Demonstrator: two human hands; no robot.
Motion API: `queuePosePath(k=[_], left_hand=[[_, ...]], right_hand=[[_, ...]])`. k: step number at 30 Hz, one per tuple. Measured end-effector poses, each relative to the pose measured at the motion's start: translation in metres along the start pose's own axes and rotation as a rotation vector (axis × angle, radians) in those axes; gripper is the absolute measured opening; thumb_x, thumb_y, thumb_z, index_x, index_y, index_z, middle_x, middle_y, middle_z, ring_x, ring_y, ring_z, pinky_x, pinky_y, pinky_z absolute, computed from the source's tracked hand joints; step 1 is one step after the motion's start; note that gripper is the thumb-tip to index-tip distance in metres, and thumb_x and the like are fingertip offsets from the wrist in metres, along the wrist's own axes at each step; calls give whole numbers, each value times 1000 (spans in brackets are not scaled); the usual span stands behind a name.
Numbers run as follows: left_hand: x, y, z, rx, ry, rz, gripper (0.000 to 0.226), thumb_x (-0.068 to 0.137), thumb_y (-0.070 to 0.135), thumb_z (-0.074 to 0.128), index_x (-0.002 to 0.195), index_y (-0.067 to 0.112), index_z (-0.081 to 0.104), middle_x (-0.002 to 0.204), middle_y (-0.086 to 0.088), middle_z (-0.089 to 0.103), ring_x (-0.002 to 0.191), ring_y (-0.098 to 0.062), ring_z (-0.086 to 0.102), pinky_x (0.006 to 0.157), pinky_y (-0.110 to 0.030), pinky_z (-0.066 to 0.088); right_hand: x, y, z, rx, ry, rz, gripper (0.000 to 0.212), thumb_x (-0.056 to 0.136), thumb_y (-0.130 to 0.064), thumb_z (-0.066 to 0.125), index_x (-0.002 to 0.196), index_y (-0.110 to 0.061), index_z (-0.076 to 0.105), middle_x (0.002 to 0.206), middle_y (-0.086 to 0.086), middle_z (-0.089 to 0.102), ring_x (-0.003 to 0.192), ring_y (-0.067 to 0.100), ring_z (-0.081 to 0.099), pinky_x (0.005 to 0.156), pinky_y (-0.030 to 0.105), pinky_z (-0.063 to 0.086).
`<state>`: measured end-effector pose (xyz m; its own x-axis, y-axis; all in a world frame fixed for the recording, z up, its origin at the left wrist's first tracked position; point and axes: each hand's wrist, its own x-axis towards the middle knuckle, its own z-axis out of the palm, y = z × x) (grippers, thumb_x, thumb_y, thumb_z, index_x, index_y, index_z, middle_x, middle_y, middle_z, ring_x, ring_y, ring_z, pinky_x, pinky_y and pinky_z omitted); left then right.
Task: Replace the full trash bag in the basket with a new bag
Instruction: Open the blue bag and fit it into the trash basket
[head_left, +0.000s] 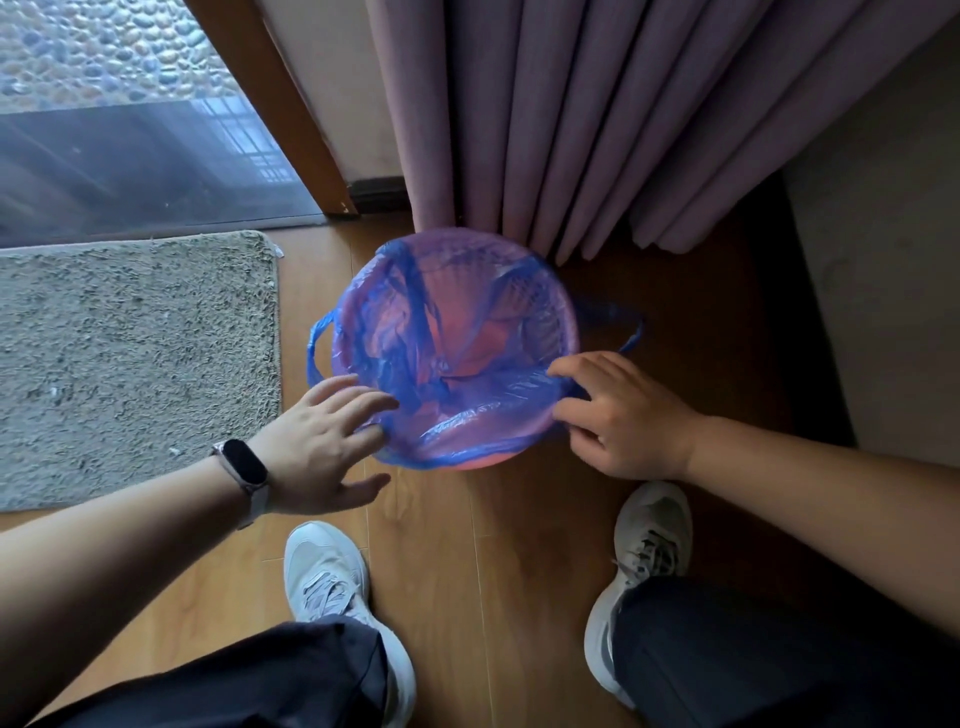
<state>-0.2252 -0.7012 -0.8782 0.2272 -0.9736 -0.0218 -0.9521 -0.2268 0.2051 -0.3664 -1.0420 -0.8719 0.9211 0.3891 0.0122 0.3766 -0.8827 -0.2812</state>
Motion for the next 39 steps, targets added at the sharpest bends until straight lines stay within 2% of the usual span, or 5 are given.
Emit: queuePosePath(k=[7, 19, 29, 33, 39], left_hand=[[20, 26, 18, -131, 33, 59, 16, 93, 28, 54, 97, 14, 58, 107, -9, 63, 88, -31, 61, 78, -40, 49], [16, 17, 22, -147, -64, 129, 16, 92, 34, 55, 86, 20, 59, 126, -13, 60, 109, -31, 59, 101, -43, 39], [39, 18, 23, 30, -65, 3, 38, 88, 50, 51, 109, 20, 62, 85, -3, 60, 70, -27, 57, 61, -38, 45], [33, -5, 25, 111, -32, 11, 19, 89, 37, 52, 79, 21, 59, 76, 1, 54, 74, -27, 56, 70, -39, 40], [30, -17, 25, 63, 5, 5, 22, 89, 30, 51, 94, 14, 64, 100, -7, 64, 94, -32, 59, 91, -42, 41]], right_hand=[[14, -25, 19, 130, 6, -129, 6, 82, -19, 60, 82, -16, 65, 113, 15, 61, 98, 33, 58, 89, 41, 44], [6, -17, 30, 81, -9, -268, 3, 82, -14, 60, 82, -11, 60, 108, 17, 60, 93, 33, 56, 92, 43, 44], [26, 1, 30, -120, -50, -214, 5, 76, -16, 59, 74, -14, 55, 73, 8, 52, 67, 29, 51, 67, 39, 40], [30, 15, 33, -119, -30, -228, 11, 85, -11, 55, 74, -12, 57, 75, 9, 54, 69, 30, 51, 69, 40, 42], [31, 16, 34, -114, -34, -223, 14, 89, -14, 51, 77, -11, 58, 80, 11, 57, 73, 30, 53, 74, 41, 42]])
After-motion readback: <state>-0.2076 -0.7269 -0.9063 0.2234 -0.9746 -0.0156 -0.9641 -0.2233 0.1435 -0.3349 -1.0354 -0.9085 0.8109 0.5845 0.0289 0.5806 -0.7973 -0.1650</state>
